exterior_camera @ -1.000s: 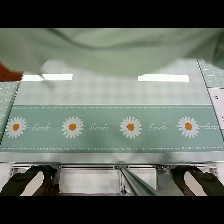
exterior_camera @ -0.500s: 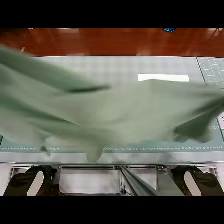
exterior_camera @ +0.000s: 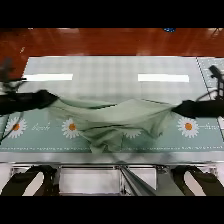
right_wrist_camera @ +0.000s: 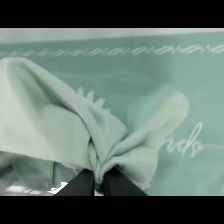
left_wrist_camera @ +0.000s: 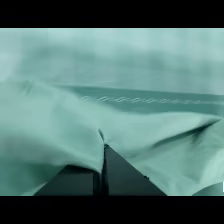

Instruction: Fold the shirts.

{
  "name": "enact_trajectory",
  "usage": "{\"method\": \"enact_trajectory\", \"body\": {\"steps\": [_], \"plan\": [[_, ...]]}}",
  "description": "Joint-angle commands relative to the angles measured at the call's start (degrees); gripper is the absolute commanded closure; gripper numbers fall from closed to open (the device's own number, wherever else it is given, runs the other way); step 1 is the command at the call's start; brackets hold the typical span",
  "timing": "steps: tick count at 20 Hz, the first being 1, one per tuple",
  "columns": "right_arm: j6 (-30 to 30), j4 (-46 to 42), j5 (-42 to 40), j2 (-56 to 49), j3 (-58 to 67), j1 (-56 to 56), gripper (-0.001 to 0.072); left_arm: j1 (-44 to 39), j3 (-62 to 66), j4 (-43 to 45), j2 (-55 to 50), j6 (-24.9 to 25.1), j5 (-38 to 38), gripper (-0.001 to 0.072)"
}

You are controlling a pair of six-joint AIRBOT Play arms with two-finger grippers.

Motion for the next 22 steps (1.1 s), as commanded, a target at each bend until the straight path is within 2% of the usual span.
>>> {"method": "enact_trajectory", "body": {"steps": [1,3,5,6,7,8,12,14,16,18,22], "plan": [[-2.3,1.1,-11.1,-17.2,3.4,0.0,0.0687,-4.9,-3.3,-3.2,-14.4,3.3,14.9,0.0686],[-2.3,3.7,-11.5,-26.5,10.3,0.0,0.0687,-6.4,1.4,-6.4,-22.8,5.5,18.6,0.0686],[-1.9,7.5,-11.7,-33.7,16.7,0.0,0.0687,-6.6,7.1,-9.1,-30.1,5.4,18.5,0.0685],[-0.5,8.6,-12.4,-36.2,18.9,0.0,0.0652,-6.6,10.0,-10.1,-33.1,5.2,17.9,0.0643],[2.1,9.5,-13.4,-38.2,20.9,-0.1,0.0449,-6.6,12.5,-10.2,-35.4,5.2,16.3,0.0387],[3.0,9.4,-13.4,-39.4,22.8,-0.3,0.0293,-6.1,15.3,-9.7,-37.2,5.2,13.1,0.0203],[3.2,7.6,-4.2,-38.9,31.5,-8.7,0.0303,5.1,26.4,-1.9,-36.7,3.3,-8.5,0.02],[3.1,3.5,-0.3,-36.0,32.3,-15.3,0.0303,12.3,26.6,-1.1,-33.3,3.3,-14.7,0.02],[3.4,-3.4,1.8,-32.9,29.1,-20.2,0.0303,17.6,22.0,-1.1,-27.7,3.4,-17.3,0.02],[2.5,-3.9,-0.4,-29.4,20.6,-22.9,0.0303,18.8,12.6,-1.1,-20.9,4.0,-17.3,0.02],[-9.0,7.3,-7.1,-23.6,-0.4,-23.0,0.0304,15.3,-9.1,-1.2,-9.1,5.6,-18.1,0.02]]}}
